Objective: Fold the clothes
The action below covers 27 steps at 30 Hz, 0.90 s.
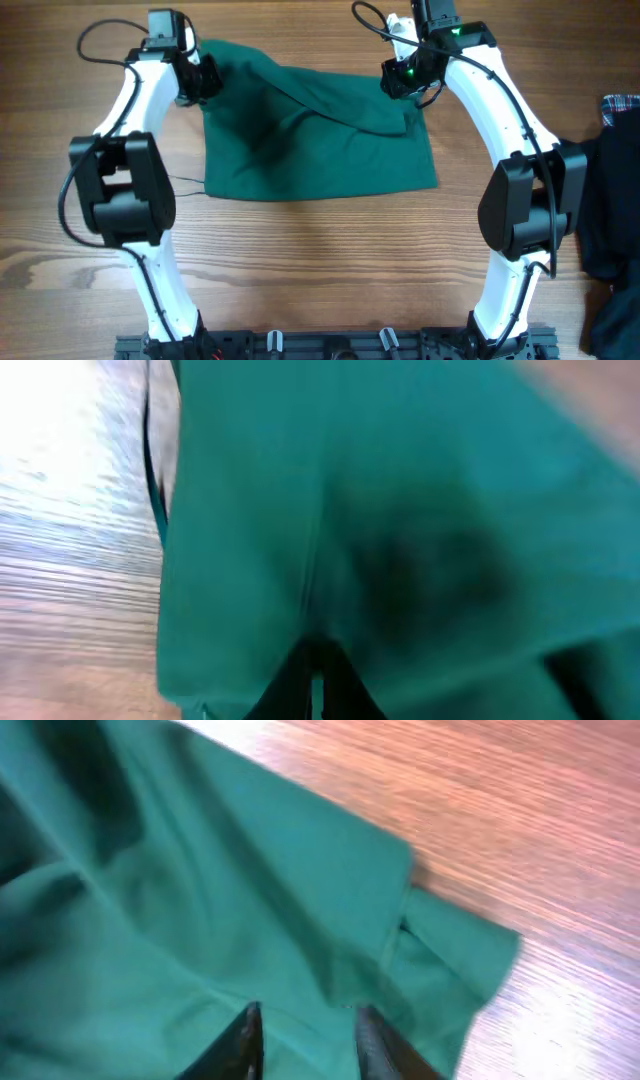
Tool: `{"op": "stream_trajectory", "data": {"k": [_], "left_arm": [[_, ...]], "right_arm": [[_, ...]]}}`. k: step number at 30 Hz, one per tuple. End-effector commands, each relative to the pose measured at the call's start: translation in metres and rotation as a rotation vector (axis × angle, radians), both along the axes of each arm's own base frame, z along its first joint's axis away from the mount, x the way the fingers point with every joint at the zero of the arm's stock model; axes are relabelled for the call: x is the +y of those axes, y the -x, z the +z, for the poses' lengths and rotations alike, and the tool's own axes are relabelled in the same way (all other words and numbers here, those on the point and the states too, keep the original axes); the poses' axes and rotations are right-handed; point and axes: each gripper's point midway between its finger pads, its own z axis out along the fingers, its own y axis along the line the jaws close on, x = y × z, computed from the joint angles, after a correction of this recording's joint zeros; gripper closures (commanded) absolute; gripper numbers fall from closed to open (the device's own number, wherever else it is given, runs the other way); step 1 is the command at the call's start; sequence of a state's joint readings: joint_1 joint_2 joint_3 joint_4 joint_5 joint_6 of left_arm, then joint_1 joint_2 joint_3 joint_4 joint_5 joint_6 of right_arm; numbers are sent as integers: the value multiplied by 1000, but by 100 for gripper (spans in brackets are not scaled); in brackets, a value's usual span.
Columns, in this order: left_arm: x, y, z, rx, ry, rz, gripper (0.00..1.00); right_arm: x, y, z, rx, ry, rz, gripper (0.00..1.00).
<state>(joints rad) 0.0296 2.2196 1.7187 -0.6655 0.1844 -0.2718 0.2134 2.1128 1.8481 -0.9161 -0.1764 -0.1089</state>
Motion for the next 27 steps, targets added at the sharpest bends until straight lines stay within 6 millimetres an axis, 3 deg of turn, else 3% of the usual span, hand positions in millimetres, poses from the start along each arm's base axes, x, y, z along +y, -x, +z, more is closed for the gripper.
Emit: {"op": "stream_trajectory", "data": {"k": [1,4,6,8,9,11,13,14,15,18,21,27], "left_arm": [[-13,8,-33,71,11,-21,87],[-12,-1,-31,32,-2,-20,58],[-9,-14,-26,-24,-26,-18,55],[-7,-23,-5,-82,-29,-13,53],[-7,-27,17,-124,-29,-13,51],[-8,-26,42,-159,-29,-14,45],[-15,-10,72,-156,-25,-20,40],[-20,8,80,-103,-20,-16,36],[-21,26,79,-35,-21,17,34],[-36,92,49,266,-31,49,36],[-52,124,23,372,-53,3,36],[-46,190,-35,566,-87,15,37]], "right_arm": [[-12,-9,-5,-15,42,-67,63],[-11,-11,-24,7,52,-56,60],[-10,-14,-25,-1,49,-56,60],[-10,-16,-22,-14,46,-56,60],[-10,-14,-22,-7,48,-56,59],[-11,-13,-23,-3,49,-56,59],[-11,-12,-23,0,49,-57,59],[-10,-12,-23,3,46,-55,59],[-9,-12,-23,4,39,-52,59],[-8,-11,-23,7,37,-51,56],[-9,-10,-23,13,38,-51,56],[-9,-8,-24,18,40,-50,54]]}}
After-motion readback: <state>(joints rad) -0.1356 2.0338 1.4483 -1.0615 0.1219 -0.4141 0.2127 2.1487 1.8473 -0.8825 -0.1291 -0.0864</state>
